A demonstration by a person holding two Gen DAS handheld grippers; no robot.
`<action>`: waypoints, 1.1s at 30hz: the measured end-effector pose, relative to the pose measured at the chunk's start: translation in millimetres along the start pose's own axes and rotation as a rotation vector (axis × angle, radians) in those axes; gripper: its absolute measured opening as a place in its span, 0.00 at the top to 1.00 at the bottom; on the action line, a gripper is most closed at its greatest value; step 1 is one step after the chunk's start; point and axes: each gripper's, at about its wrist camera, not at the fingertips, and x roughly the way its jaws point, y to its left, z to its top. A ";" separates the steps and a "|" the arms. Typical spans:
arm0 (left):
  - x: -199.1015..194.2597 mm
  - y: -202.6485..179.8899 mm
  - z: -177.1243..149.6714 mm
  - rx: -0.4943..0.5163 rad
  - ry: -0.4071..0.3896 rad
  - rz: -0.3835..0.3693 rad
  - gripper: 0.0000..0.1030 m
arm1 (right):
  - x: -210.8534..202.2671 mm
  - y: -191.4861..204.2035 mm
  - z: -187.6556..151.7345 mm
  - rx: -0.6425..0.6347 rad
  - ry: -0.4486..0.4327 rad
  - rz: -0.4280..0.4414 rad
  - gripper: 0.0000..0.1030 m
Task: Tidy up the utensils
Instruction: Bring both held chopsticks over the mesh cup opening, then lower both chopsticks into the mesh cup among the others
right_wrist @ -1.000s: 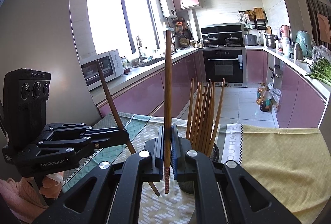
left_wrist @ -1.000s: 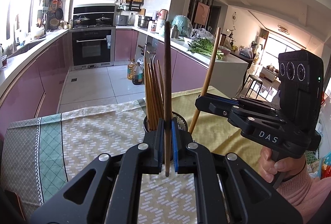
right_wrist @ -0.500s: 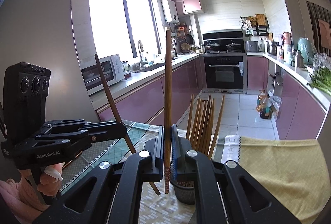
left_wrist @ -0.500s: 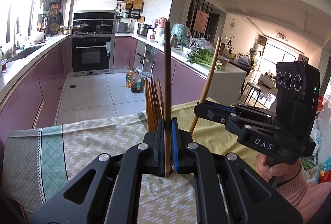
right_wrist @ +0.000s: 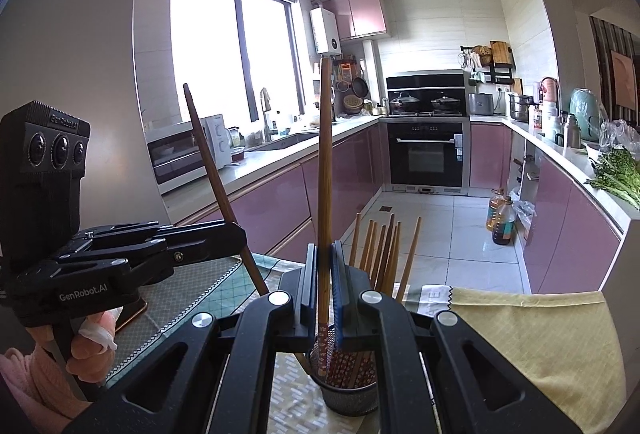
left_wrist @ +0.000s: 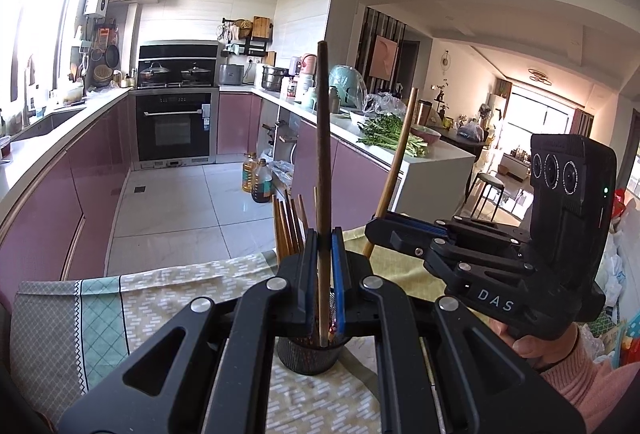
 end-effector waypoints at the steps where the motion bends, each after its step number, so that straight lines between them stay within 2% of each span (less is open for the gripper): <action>1: 1.1 -0.5 1.0 0.000 0.001 0.001 0.93 | 0.8 -0.1 -0.2 0.003 0.000 -0.002 0.95; 12: 11.4 -18.3 -4.6 0.047 0.005 0.046 0.93 | 19.3 -8.0 -4.4 0.035 0.023 -0.026 0.95; 26: 30.2 -22.0 -16.7 0.030 0.076 0.036 0.93 | 35.7 -14.7 -16.0 0.057 0.071 -0.037 0.95; 33: 37.1 -15.0 -12.5 0.025 0.096 0.034 0.93 | 37.6 -15.9 -20.2 0.062 0.088 -0.039 0.95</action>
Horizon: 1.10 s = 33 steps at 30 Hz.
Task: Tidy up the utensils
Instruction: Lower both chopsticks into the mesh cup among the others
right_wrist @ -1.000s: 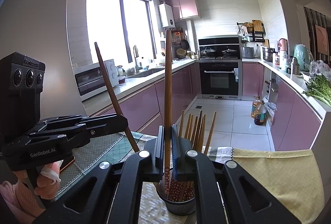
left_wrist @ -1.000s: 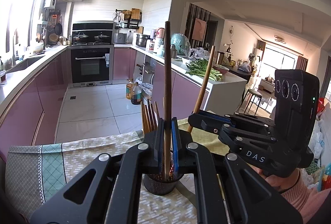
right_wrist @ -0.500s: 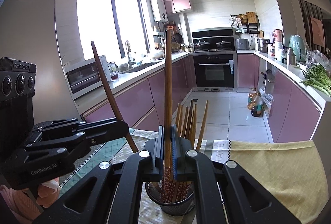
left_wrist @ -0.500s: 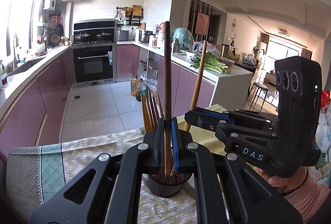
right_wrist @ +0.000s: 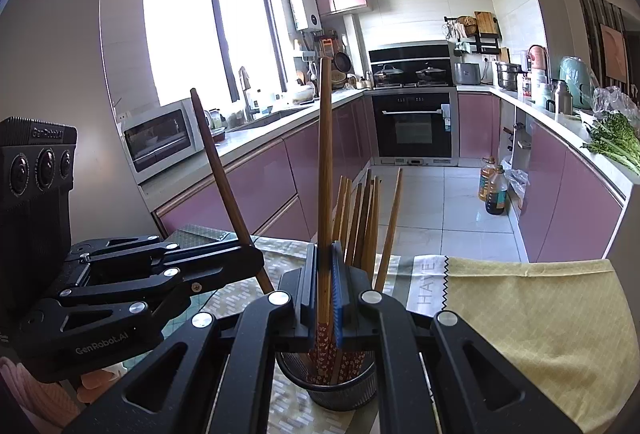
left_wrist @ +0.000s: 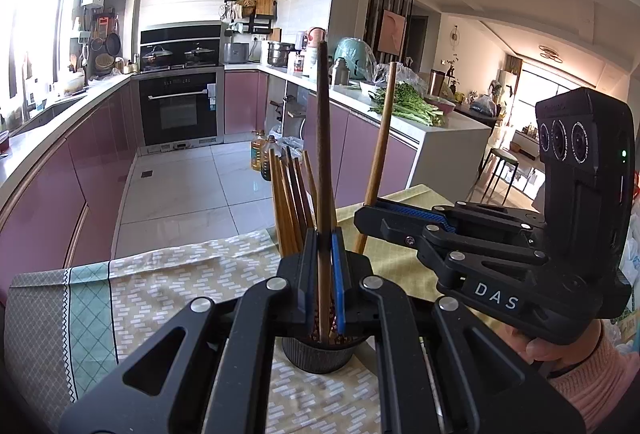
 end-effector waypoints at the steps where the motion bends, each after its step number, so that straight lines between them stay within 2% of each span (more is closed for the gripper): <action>1: 1.2 1.4 0.4 -0.001 0.003 0.000 0.93 | 1.0 -0.1 -0.6 0.000 0.003 0.000 0.95; 33: 29.2 9.2 -9.3 0.006 0.097 -0.007 0.93 | 24.6 -7.3 -18.5 0.023 0.082 -0.005 0.95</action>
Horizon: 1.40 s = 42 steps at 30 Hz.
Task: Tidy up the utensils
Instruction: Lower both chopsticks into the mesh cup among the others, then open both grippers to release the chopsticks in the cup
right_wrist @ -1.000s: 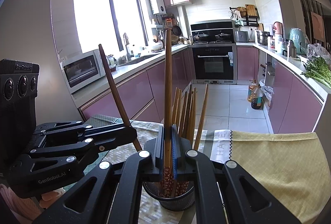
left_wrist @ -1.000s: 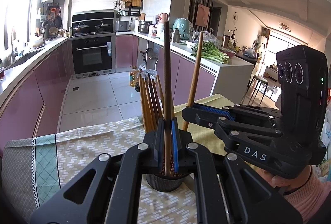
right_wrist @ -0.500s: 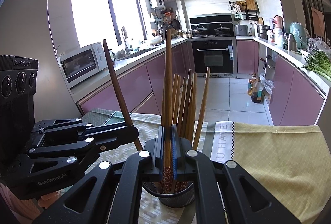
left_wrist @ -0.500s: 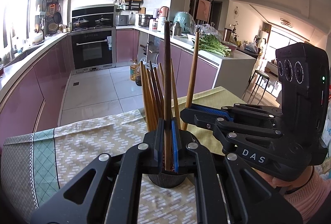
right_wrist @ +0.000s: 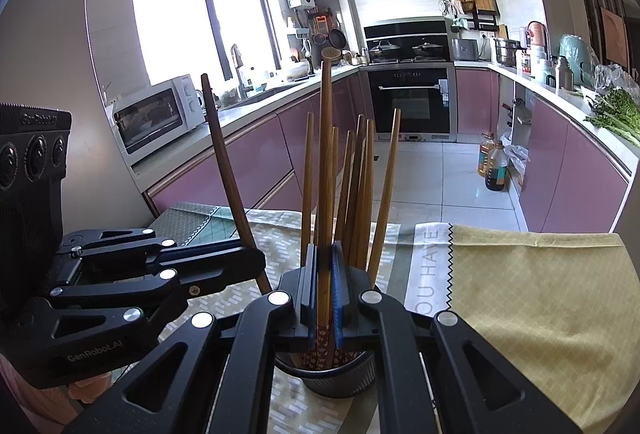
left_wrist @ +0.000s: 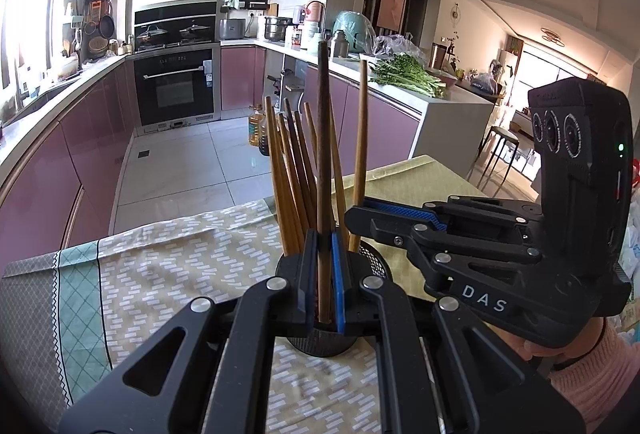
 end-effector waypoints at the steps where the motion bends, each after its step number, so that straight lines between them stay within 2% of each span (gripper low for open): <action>1: 0.5 0.0 0.0 0.001 0.001 0.000 0.93 | 0.9 -0.5 -0.1 0.001 0.003 0.000 0.95; 34: 56.8 30.8 12.2 -0.053 0.077 0.000 0.92 | 22.7 -14.9 1.6 0.050 0.037 0.006 0.94; 42: 73.3 37.4 6.3 -0.071 0.120 -0.003 0.92 | 25.9 -17.8 3.6 0.063 0.041 0.001 0.94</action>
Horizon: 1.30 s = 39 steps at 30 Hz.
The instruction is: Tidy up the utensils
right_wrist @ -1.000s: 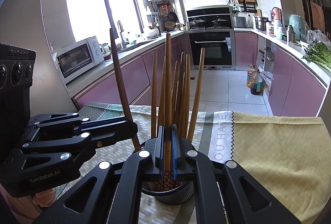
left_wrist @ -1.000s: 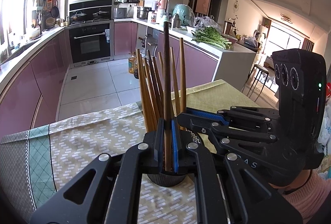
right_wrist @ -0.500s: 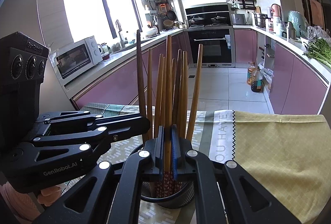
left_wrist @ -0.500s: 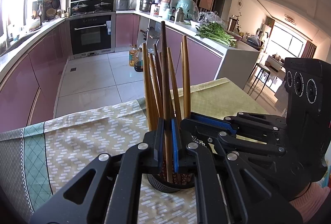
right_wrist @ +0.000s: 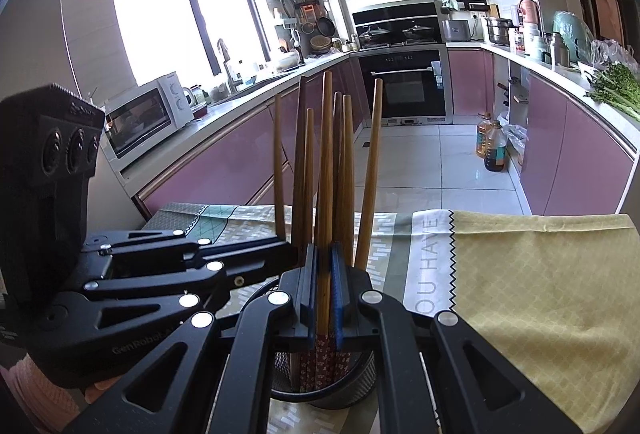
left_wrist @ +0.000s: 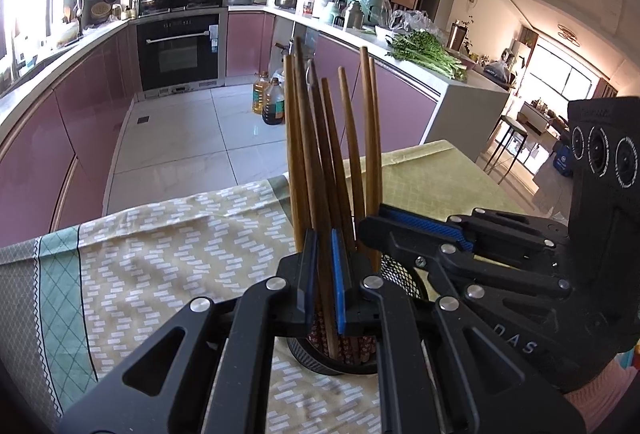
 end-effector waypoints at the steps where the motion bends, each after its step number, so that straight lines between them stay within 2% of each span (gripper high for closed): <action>1: 1.3 1.0 -0.8 -0.002 0.002 -0.002 0.92 | 0.2 -0.5 -0.1 0.002 0.000 -0.001 0.94; 10: 3.1 5.0 -7.2 -0.012 -0.012 -0.004 0.92 | -5.8 1.9 -2.3 0.003 -0.013 -0.005 0.91; 12: -0.5 6.3 -11.4 -0.015 -0.026 -0.004 0.90 | -8.2 3.4 -3.8 -0.001 -0.018 -0.005 0.84; 13: -2.8 4.8 -13.0 -0.015 -0.034 -0.005 0.87 | -9.0 3.8 -5.1 -0.001 -0.020 -0.007 0.74; 15: -9.7 5.4 -19.0 -0.014 -0.060 0.016 0.77 | -12.8 4.5 -7.8 -0.001 -0.026 -0.012 0.66; 17: -18.7 8.0 -25.0 -0.010 -0.095 0.062 0.55 | -17.1 5.5 -10.8 -0.003 -0.033 -0.012 0.62; 19: -27.9 13.9 -33.1 -0.026 -0.125 0.083 0.49 | -22.6 6.0 -14.0 -0.001 -0.046 -0.016 0.51; 21: -35.5 20.0 -40.7 -0.037 -0.145 0.121 0.42 | -28.2 8.3 -17.7 -0.010 -0.054 -0.022 0.50; 22: -39.7 23.1 -44.0 -0.045 -0.157 0.140 0.34 | -30.5 9.0 -19.3 -0.013 -0.058 -0.026 0.46; 25: -55.5 30.3 -54.7 -0.061 -0.194 0.189 0.28 | -39.5 14.7 -26.6 -0.034 -0.087 -0.046 0.36; 27: -67.2 33.3 -62.2 -0.072 -0.226 0.219 0.18 | -44.7 18.9 -31.6 -0.047 -0.108 -0.067 0.28; 28: -73.2 34.6 -66.5 -0.078 -0.250 0.239 0.10 | -47.4 20.4 -34.1 -0.052 -0.118 -0.076 0.24; 29: -79.3 35.2 -69.3 -0.080 -0.263 0.249 0.06 | -49.5 22.4 -36.7 -0.058 -0.127 -0.084 0.23; 34: -107.6 36.4 -87.4 -0.095 -0.334 0.312 0.06 | -62.2 28.8 -49.9 -0.077 -0.182 -0.126 0.07; 39: -128.2 30.9 -101.4 -0.081 -0.371 0.372 0.06 | -75.8 34.1 -58.7 -0.090 -0.232 -0.157 0.07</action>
